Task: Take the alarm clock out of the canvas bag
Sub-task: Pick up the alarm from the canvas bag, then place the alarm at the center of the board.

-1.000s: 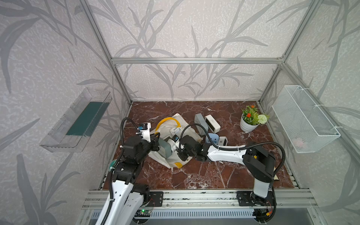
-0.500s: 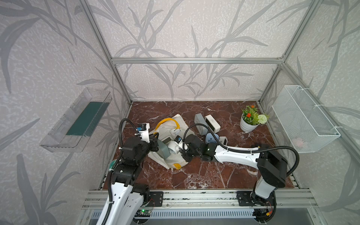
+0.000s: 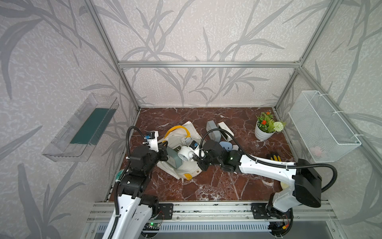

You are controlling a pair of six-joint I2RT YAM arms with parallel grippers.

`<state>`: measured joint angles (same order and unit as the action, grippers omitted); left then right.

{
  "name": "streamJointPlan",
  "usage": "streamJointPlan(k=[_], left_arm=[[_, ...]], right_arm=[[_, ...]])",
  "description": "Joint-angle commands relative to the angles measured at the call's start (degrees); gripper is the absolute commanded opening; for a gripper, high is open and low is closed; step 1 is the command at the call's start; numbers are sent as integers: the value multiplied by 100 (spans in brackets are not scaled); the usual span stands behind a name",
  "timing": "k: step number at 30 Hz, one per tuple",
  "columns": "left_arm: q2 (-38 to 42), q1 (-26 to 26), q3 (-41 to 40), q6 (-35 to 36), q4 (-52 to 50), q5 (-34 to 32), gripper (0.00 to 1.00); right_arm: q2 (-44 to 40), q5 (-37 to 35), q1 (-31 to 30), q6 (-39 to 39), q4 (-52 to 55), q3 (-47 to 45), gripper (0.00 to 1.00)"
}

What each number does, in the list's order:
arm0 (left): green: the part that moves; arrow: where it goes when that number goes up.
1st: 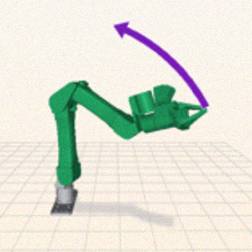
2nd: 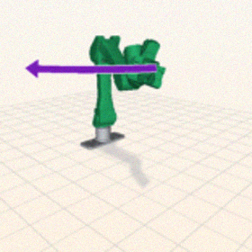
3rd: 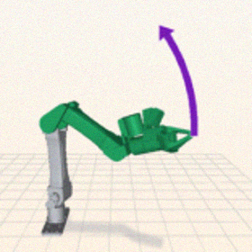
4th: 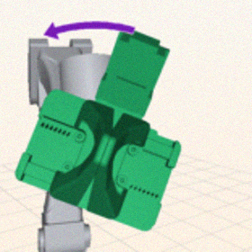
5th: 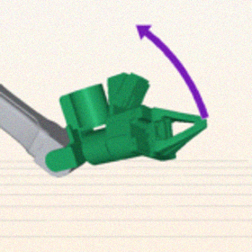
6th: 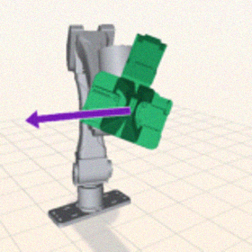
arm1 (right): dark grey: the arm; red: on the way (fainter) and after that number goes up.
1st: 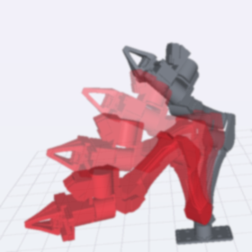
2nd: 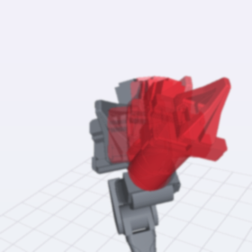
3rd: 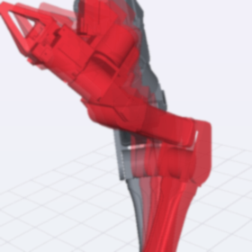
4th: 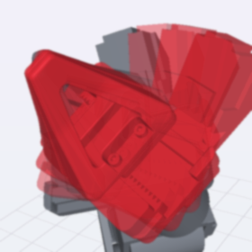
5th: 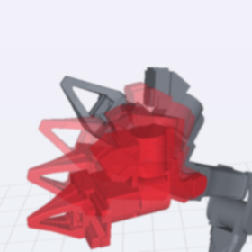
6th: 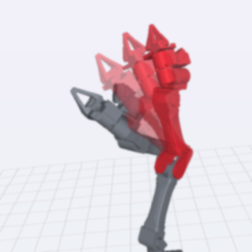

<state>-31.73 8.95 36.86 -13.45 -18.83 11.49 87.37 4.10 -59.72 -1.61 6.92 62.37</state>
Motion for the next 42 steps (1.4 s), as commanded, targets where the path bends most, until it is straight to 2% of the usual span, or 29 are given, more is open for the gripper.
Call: streamJointPlan(k=[1, 13, 20, 25, 32, 42], left_arm=[[84, 4, 21, 110, 92, -206, 0], [124, 6, 21, 151, 81, -295, 0], [192, 1, -1, 168, 60, -349, 0], [219, 2, -14, 174, 21, -405, 0], [215, 4, -4, 254, -3, -550, 0], [440, -6, 161, 558, -547, -1357, 0]], right_arm=[[-490, 155, 74, 13, -129, -69, 0], [-1666, 125, 637, -29, 33, -634, 0], [-2333, -107, 942, -53, 804, -717, 0], [-2726, -217, 1151, -236, 1883, -523, 0], [-2806, -123, 1402, -537, 3415, -21, 0], [-2492, -21, 1397, -1437, 3153, -87, 0]])
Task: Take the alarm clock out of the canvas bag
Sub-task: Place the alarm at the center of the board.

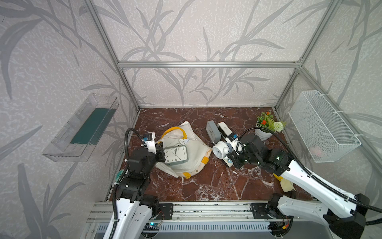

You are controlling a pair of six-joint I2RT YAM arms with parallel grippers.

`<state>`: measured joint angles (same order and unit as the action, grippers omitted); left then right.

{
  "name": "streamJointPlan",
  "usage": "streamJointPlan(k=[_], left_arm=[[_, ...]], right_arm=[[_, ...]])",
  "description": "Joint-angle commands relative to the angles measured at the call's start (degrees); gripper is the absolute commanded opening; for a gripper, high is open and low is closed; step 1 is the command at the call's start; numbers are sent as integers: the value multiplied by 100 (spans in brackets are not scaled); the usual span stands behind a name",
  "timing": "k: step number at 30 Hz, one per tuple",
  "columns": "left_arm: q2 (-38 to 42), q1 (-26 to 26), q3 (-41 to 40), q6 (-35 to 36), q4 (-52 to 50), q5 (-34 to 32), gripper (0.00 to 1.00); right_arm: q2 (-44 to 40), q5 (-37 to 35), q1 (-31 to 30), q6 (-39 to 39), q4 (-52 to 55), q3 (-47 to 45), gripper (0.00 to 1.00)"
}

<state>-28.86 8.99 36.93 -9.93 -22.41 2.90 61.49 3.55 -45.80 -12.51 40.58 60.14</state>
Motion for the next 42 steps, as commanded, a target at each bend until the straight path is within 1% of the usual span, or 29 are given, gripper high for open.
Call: streamJointPlan(k=[1, 5, 10, 13, 17, 23, 28, 34, 38, 42], left_arm=[[182, -11, 165, 236, -232, -586, 0], [334, -12, 167, 297, -356, -784, 0], [357, -11, 135, 313, -344, -886, 0], [356, -12, 139, 310, -328, -869, 0], [359, -12, 112, 319, -303, -869, 0], [355, -11, 112, 345, -326, -939, 0], [362, -12, 87, 421, -358, -907, 0], [358, -12, 98, 499, -372, -1079, 0], [434, -11, 243, 479, -523, -1444, 0], [575, -12, 251, 474, -443, -1261, 0]], right_arm=[[187, 51, 10, -397, -238, 159, 0], [734, 181, 10, -380, -46, 520, 0], [1461, 117, 25, -330, 153, 1033, 0], [1849, 139, 36, -373, 86, 1234, 0], [2234, -168, 36, -416, -301, 1209, 0], [2599, -644, 36, -488, -881, 1158, 0], [2833, -775, 45, -584, -1457, 950, 0], [3047, -983, 45, -631, -1616, 1012, 0], [3106, -961, 45, -531, -1749, 1003, 0], [3332, -961, 45, -505, -1844, 1052, 0]])
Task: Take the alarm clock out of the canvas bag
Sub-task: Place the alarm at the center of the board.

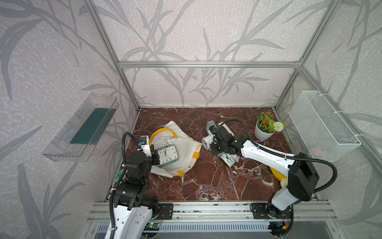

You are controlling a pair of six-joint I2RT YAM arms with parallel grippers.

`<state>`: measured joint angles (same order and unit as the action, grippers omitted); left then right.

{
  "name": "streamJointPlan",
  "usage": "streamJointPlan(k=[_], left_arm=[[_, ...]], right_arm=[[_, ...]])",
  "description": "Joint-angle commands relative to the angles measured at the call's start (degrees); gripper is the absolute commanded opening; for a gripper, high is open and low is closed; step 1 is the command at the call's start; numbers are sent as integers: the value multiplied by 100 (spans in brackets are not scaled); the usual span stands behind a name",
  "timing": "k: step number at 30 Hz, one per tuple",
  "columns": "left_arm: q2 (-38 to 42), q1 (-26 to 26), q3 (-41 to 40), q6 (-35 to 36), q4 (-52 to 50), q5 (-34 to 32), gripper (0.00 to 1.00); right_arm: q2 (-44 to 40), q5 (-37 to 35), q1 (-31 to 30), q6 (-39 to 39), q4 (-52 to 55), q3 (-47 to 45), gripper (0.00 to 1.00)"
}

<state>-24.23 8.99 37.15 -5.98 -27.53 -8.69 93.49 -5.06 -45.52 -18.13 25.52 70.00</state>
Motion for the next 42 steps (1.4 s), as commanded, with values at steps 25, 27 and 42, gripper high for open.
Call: streamJointPlan(k=[25, 27, 42], left_arm=[[81, -5, 390, -272, -6, 544, 0], [76, -11, 388, -258, -16, 543, 0], [63, -12, 392, -287, -42, 602, 0]], right_arm=[[1039, -584, 82, -507, -1151, -290, 11], [1048, -574, 116, -550, -1110, -271, 17], [159, -415, 135, -770, -1054, -526, 53]])
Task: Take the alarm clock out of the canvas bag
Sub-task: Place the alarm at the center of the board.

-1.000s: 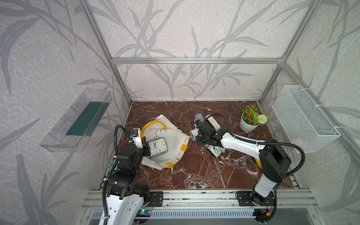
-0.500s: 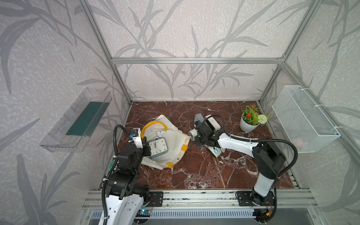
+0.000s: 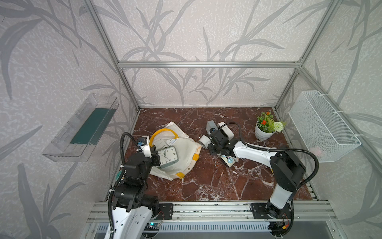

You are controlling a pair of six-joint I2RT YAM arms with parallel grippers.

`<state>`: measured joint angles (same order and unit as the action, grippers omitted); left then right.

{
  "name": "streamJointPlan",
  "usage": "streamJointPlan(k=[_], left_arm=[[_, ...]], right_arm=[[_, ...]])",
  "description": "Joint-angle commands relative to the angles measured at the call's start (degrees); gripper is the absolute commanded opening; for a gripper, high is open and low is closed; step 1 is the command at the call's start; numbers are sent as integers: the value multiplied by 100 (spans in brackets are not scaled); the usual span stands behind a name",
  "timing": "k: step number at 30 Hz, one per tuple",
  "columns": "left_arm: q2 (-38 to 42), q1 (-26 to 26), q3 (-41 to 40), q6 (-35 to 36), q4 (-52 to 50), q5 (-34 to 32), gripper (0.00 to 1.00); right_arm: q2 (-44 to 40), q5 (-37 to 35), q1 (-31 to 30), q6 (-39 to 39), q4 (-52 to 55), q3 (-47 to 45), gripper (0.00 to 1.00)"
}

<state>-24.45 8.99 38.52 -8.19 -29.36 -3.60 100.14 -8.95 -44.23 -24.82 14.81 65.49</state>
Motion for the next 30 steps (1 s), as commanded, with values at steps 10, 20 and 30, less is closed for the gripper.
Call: streamJointPlan(k=[10, 20, 30], left_arm=[[107, -12, 228, 9, 194, 267, 0], [-25, -12, 229, -79, 455, 512, 0], [-186, -12, 331, -102, 536, 571, 0]], right_arm=[[-2243, 78, -196, 154, -967, -1077, 57], [-1929, 884, -1627, -495, -2668, -1524, 59], [-269, 1971, -1907, -1126, -3593, -658, 62]])
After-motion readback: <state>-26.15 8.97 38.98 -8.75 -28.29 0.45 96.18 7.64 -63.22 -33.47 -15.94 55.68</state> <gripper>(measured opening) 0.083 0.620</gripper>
